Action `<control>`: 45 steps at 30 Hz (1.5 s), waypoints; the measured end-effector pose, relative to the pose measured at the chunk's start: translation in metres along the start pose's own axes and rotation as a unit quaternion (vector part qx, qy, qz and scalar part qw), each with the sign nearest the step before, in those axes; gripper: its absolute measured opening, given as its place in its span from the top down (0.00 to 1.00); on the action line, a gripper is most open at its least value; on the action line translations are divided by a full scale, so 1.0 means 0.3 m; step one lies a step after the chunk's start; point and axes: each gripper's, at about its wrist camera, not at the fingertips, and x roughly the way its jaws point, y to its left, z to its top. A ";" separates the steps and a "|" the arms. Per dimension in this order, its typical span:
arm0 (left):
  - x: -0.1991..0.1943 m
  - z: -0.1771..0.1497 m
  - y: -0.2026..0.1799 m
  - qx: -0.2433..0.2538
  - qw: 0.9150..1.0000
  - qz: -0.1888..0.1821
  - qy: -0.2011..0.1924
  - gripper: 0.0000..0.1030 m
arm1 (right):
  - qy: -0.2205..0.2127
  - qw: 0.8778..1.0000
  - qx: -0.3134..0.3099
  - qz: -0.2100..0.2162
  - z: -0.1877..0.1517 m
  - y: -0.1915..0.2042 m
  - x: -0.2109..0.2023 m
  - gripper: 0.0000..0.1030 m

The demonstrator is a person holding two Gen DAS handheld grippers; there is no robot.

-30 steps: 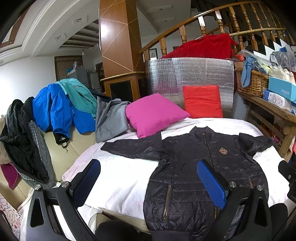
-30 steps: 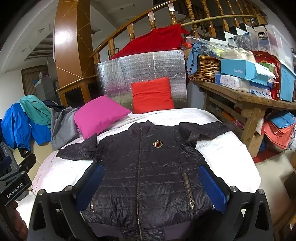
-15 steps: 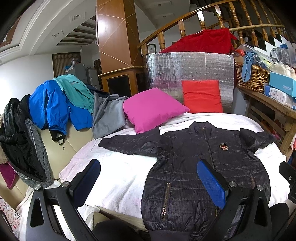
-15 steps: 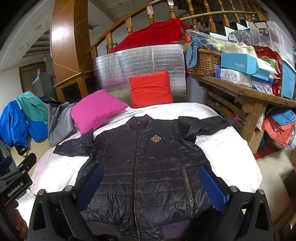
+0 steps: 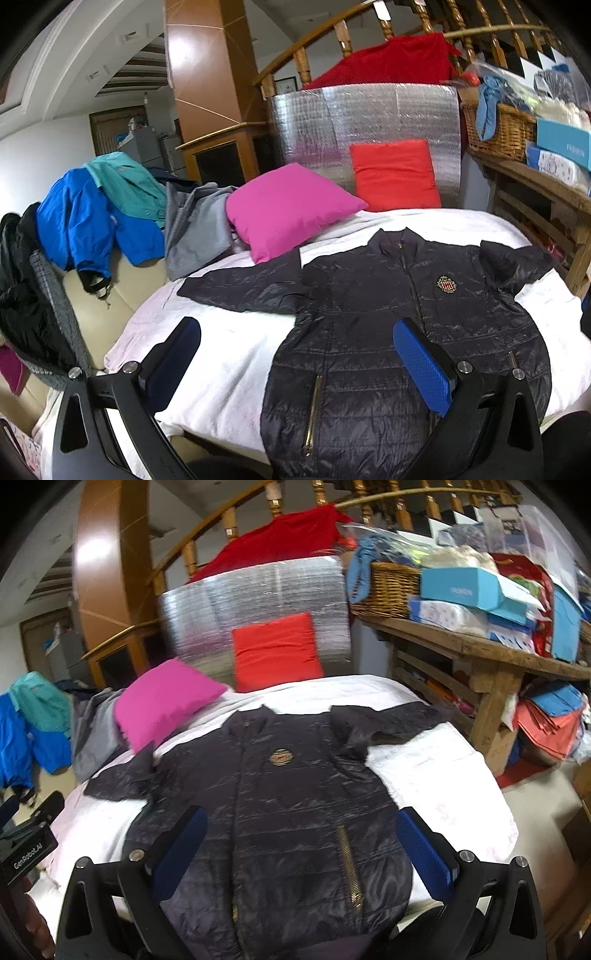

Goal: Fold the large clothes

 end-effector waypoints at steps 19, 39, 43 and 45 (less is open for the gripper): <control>0.629 0.085 -0.257 0.004 0.990 -0.056 0.129 0.00 | 0.056 0.963 0.254 0.066 0.196 -0.630 0.654 0.00; 1.026 0.013 -0.373 0.033 0.989 0.004 0.142 0.00 | 0.040 0.912 0.406 0.034 0.272 -1.111 1.320 0.14; 1.023 0.014 -0.390 0.050 0.991 0.003 0.128 0.00 | 0.033 0.920 0.390 0.030 0.299 -1.127 1.376 0.38; 1.021 0.017 -0.384 0.050 0.991 0.001 0.127 0.00 | 0.047 0.919 0.391 0.027 0.282 -1.129 1.409 0.84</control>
